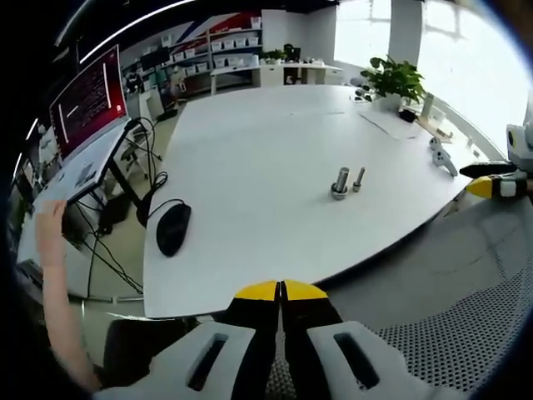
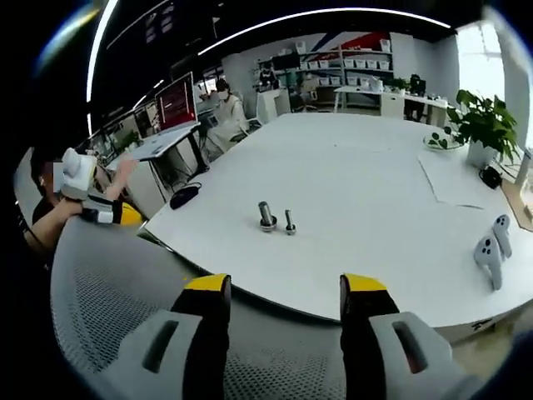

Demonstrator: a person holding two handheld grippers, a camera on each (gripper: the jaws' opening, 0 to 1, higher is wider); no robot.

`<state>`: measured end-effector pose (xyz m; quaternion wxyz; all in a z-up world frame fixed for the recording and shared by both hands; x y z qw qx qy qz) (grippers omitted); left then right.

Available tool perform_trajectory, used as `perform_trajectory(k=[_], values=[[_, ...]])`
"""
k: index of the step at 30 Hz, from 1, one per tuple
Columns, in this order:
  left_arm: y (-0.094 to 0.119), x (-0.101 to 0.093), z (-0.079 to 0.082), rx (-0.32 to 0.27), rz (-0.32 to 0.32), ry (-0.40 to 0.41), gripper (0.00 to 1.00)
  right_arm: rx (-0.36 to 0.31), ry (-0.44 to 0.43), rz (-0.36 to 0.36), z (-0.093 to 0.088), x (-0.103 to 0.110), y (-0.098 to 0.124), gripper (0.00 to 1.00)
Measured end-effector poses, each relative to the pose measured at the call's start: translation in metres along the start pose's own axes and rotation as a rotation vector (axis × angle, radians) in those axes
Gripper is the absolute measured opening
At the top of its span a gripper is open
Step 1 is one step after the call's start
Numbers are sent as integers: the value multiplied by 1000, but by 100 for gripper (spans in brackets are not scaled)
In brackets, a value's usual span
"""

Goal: Place the washer onto the threaded stud by aligning its center hole with the stud, sliding it down to the base, and recovering from edge contact or off-axis alignment until the washer reaches the visible bottom stop.

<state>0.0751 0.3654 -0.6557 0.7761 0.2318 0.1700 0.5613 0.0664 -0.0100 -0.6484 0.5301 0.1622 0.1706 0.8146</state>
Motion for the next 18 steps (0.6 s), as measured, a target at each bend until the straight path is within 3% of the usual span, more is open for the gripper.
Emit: perform_trajectory(k=[3, 7, 18], values=[[1, 0, 0, -6, 4, 0, 0, -31, -22, 9, 2, 0, 0, 47], [1, 1, 2, -23, 14, 10, 0, -20, -19, 11, 1, 0, 0, 44], [-1, 2, -1, 6, 21, 8, 0, -8, -20, 21, 0, 0, 0, 43]])
Point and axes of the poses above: the point that each gripper's makers call its tool centre point, and the gripper's own axes: y roughly backward along the fingers, x roughly to its left, z roughly out of its top, the point moved 10 cm from there along y, roughly backward along the fingers, and after that the axes turned 15 degrees about -x, right-handed, at the moved point
